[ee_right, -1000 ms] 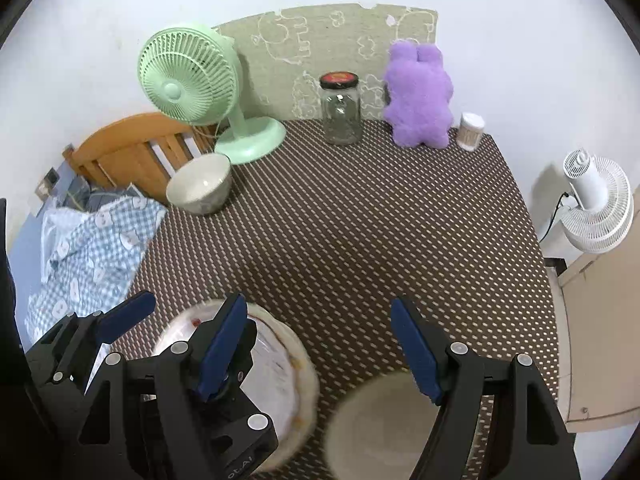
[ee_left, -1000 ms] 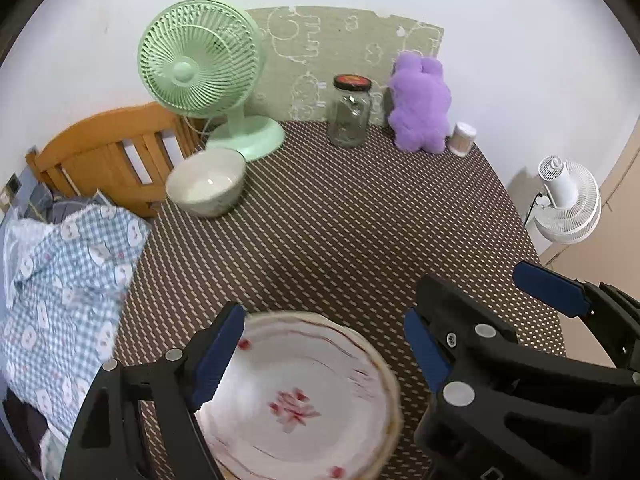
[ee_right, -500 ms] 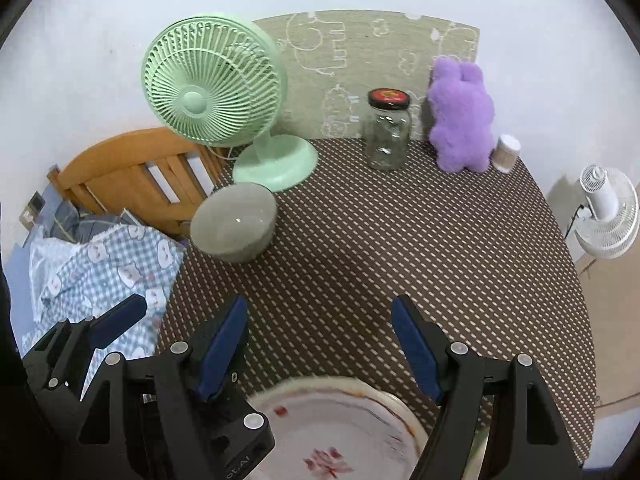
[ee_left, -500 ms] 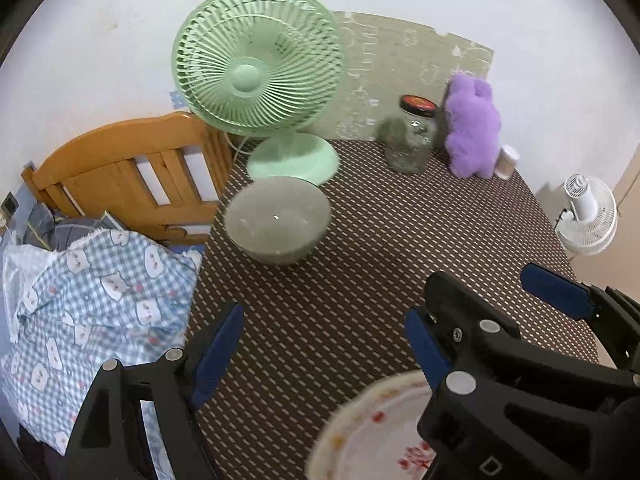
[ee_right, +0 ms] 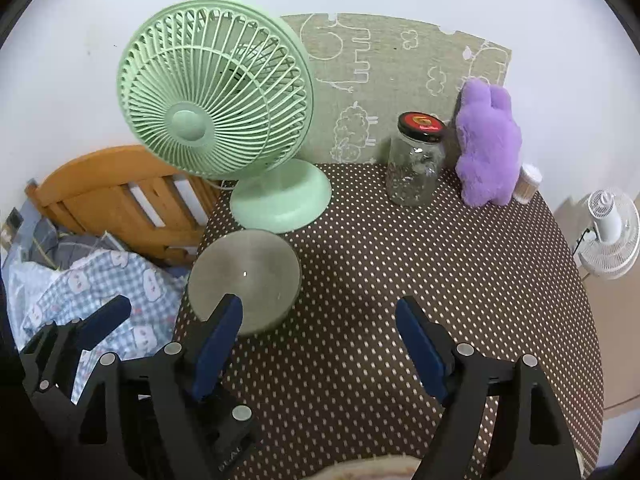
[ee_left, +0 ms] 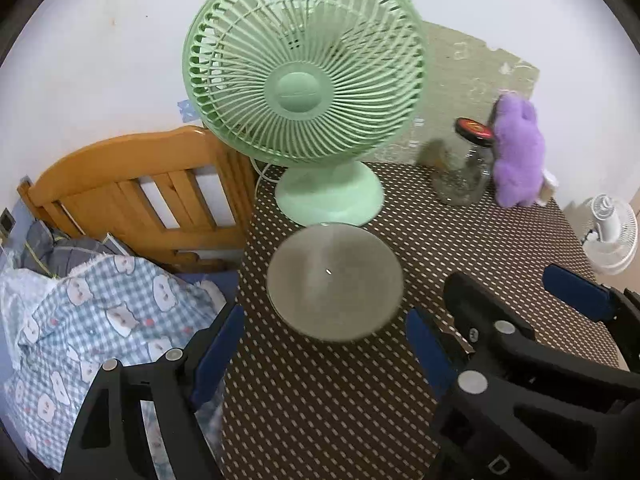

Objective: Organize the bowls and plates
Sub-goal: 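Move the right gripper to the beige bowl beside the green fan, then close the right gripper on that bowl's rim, then carry the held bowl with the right gripper toward the bowl by the plates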

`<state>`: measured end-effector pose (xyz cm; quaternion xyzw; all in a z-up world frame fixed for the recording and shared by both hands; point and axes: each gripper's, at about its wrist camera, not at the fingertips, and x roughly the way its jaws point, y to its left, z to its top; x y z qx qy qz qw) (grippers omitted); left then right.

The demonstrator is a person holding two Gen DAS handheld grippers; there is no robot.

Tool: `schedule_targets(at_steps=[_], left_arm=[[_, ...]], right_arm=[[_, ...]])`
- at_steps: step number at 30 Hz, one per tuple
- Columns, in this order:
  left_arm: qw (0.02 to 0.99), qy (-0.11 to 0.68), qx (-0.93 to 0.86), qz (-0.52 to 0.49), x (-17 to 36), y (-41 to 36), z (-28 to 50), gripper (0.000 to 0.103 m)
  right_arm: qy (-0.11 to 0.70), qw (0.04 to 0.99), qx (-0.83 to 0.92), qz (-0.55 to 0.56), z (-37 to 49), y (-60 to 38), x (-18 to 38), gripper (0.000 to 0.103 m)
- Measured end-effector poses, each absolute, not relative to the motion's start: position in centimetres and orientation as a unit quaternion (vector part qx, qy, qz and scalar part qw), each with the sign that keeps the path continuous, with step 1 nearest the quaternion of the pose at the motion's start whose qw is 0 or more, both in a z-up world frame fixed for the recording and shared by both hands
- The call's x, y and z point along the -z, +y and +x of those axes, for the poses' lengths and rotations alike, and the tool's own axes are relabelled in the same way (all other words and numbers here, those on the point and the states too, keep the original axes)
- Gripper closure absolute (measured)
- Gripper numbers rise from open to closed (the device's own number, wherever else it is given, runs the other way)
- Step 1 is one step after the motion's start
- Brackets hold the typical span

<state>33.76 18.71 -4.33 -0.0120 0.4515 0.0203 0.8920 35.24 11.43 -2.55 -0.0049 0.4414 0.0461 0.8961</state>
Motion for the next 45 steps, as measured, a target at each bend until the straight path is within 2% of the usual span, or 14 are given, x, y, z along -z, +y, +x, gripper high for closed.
schedule_targets(at_steps=[11,13,14,16,21,26,33,36,45], left_arm=[[0.885,0.463,-0.043,-0.006,8.4,20.8,38.4,0.036],[0.881,0.471,-0.037,-0.011,9.2,21.1,39.0,0.038],[0.878,0.476,-0.038,-0.012,9.7,21.2,39.4,0.047],[0.874,0.484,-0.043,-0.012,10.5,21.4,39.9,0.053],[0.871,0.489,-0.045,-0.007,11.7,21.8,40.6,0.061],[0.867,0.496,-0.044,-0.008,12.6,21.9,40.9,0.066],[0.864,0.501,-0.048,-0.006,13.5,22.3,41.3,0.078],[0.864,0.500,-0.053,-0.001,13.6,22.3,41.4,0.083],[0.861,0.506,-0.046,0.000,13.6,22.2,41.0,0.084]], right_arm=[[0.456,0.889,-0.035,0.002,40.4,13.1,6.7,0.022],[0.461,0.887,-0.038,0.006,41.1,13.4,7.5,0.030],[0.463,0.885,-0.040,0.008,41.4,13.6,7.9,0.032],[0.470,0.882,-0.038,0.006,42.0,14.1,8.7,0.041],[0.484,0.874,-0.037,0.006,43.0,14.7,10.3,0.053],[0.492,0.870,-0.035,0.012,43.5,14.8,11.4,0.060],[0.501,0.865,-0.036,0.007,44.1,14.9,12.5,0.079],[0.501,0.865,-0.034,0.005,44.3,15.0,12.8,0.079],[0.505,0.862,-0.031,-0.009,44.0,15.0,12.7,0.082]])
